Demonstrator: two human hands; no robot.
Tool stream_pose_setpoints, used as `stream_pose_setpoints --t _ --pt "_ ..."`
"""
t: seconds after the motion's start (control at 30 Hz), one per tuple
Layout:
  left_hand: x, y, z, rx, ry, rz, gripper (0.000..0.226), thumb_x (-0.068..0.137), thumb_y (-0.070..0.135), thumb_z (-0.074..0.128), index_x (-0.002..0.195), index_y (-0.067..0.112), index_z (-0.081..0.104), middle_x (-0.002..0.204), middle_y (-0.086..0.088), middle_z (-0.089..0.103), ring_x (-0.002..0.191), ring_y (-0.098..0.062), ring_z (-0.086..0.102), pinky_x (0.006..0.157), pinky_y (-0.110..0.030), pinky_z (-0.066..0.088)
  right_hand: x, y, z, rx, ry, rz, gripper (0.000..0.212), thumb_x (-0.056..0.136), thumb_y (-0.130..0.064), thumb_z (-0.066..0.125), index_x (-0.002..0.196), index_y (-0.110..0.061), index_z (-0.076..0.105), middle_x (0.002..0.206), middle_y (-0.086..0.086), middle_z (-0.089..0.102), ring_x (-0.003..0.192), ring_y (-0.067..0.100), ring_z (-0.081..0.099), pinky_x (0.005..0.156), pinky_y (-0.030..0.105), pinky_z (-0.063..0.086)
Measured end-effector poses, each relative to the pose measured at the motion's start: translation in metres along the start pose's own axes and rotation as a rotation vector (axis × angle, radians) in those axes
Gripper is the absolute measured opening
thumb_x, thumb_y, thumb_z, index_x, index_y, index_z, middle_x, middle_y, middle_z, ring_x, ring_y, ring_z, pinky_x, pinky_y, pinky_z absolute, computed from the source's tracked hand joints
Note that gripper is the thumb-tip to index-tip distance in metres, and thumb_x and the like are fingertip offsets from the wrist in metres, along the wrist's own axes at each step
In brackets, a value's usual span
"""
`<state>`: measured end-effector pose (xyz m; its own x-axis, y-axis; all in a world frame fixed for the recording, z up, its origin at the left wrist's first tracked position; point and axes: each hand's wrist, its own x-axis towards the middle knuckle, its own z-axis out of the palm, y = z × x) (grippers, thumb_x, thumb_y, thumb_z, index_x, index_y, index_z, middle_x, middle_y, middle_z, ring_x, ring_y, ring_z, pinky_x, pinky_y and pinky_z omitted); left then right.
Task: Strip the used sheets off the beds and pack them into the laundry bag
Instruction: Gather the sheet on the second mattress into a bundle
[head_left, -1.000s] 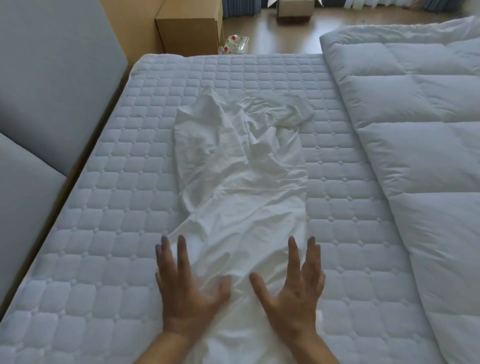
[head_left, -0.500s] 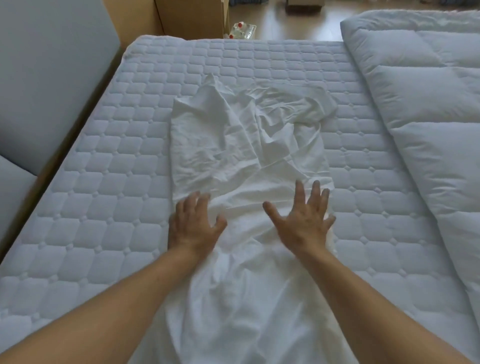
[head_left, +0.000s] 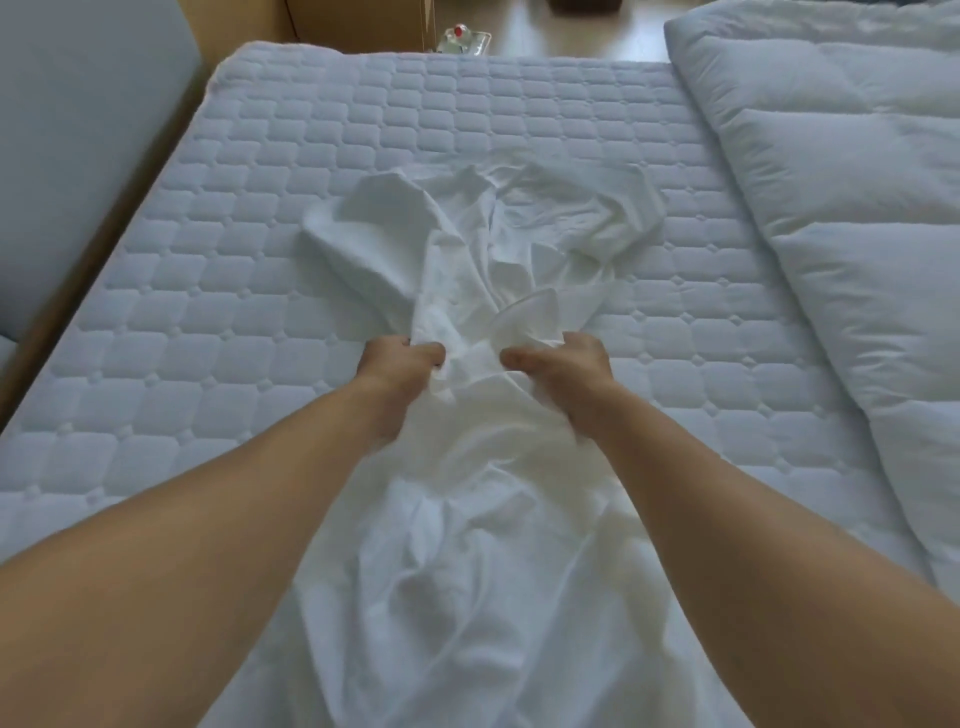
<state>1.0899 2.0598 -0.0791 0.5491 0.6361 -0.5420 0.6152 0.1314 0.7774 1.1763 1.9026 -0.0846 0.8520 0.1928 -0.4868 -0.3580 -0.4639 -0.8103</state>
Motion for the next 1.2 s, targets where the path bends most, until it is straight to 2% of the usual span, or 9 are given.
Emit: stream_pose_setpoints --t 0.27,0.37,0.5,0.6,0.7,0.83,0.93,1.07,1.2 --pt "-0.132 0.054 -0.063 -0.096 0.027 0.208 0.031 0.094 0.032 0.060 0.090 0.003 0.070 0.076 -0.012 0.056 0.069 -0.026 0.052 0.066 -0.038 0.043 -0.132 -0.065 -0.051 0.432 -0.040 -0.264 0.023 0.078 -0.011 0.082 0.099 -0.013 0.072 0.081 -0.001 0.076 0.071 0.016 0.074 0.060 0.028 0.058" --pt "-0.205 0.054 -0.077 -0.008 0.124 0.333 0.051 0.096 0.043 0.056 0.051 0.022 0.047 0.054 0.004 0.042 0.056 -0.018 0.040 0.057 -0.033 0.034 -0.202 -0.072 -0.073 0.415 -0.030 -0.349 0.022 0.078 -0.018 0.084 0.096 -0.019 0.071 0.082 -0.004 0.076 0.075 0.015 0.074 0.064 0.027 0.059" --pt "-0.306 0.019 -0.096 0.007 0.230 0.450 0.055 0.099 0.042 0.055 0.054 0.018 0.034 0.047 0.010 0.031 0.047 -0.006 0.032 0.047 -0.021 0.027 -0.300 -0.048 -0.105 0.404 0.004 -0.432 0.021 0.077 -0.043 0.076 0.083 -0.024 0.068 0.070 -0.010 0.071 0.065 0.006 0.068 0.058 0.019 0.053" --pt "-0.348 -0.047 -0.104 0.062 0.196 0.399 0.054 0.096 0.040 0.053 0.053 0.017 0.031 0.043 0.009 0.030 0.042 -0.007 0.035 0.042 -0.018 0.026 -0.347 0.007 -0.108 0.273 0.076 -0.360 0.041 0.079 -0.063 0.061 0.060 -0.028 0.050 0.054 -0.016 0.049 0.051 0.001 0.046 0.049 0.013 0.038" --pt "-0.360 -0.125 -0.111 0.205 0.097 0.189 0.058 0.095 0.047 0.054 0.051 0.017 0.033 0.043 0.008 0.034 0.043 -0.007 0.034 0.048 -0.023 0.027 -0.369 0.084 -0.104 -0.064 0.147 -0.109 0.061 0.080 -0.077 0.057 0.070 -0.017 0.058 0.066 -0.011 0.059 0.064 0.012 0.056 0.059 0.026 0.048" --pt "-0.369 -0.174 -0.119 0.402 0.025 0.013 0.045 0.095 0.039 0.061 0.062 0.014 0.045 0.058 0.004 0.050 0.058 -0.018 0.049 0.059 -0.035 0.039 -0.391 0.137 -0.104 -0.331 0.125 0.160 0.063 0.084 -0.064 0.064 0.126 -0.018 0.056 0.105 -0.006 0.062 0.095 0.019 0.061 0.088 0.046 0.052" --pt "-0.369 -0.147 -0.117 0.455 0.190 0.237 0.032 0.088 0.035 0.067 0.112 0.015 0.059 0.110 0.000 0.063 0.106 -0.023 0.058 0.091 -0.042 0.049 -0.394 0.114 -0.102 -0.327 0.278 -0.123 0.072 0.085 -0.050 0.070 0.144 -0.022 0.041 0.126 -0.004 0.053 0.119 0.022 0.051 0.103 0.047 0.044" --pt "-0.340 -0.082 -0.085 0.587 0.294 0.684 0.068 0.088 0.055 0.039 0.147 0.021 0.041 0.156 -0.012 0.034 0.145 -0.033 0.026 0.111 -0.055 0.029 -0.360 0.071 -0.089 -0.495 0.334 -0.489 0.087 0.081 -0.076 0.037 0.157 -0.035 0.025 0.166 -0.001 0.018 0.153 0.021 0.010 0.120 0.052 0.014" --pt "-0.283 -0.078 -0.042 0.803 0.063 0.402 0.065 0.097 0.064 0.023 0.157 0.043 0.007 0.167 0.002 -0.012 0.151 -0.027 -0.022 0.116 -0.068 0.003 -0.303 0.089 -0.070 -0.800 0.048 -0.310 0.091 0.077 -0.088 0.017 0.156 -0.048 -0.004 0.165 -0.012 -0.022 0.150 0.015 -0.029 0.117 0.066 -0.004"
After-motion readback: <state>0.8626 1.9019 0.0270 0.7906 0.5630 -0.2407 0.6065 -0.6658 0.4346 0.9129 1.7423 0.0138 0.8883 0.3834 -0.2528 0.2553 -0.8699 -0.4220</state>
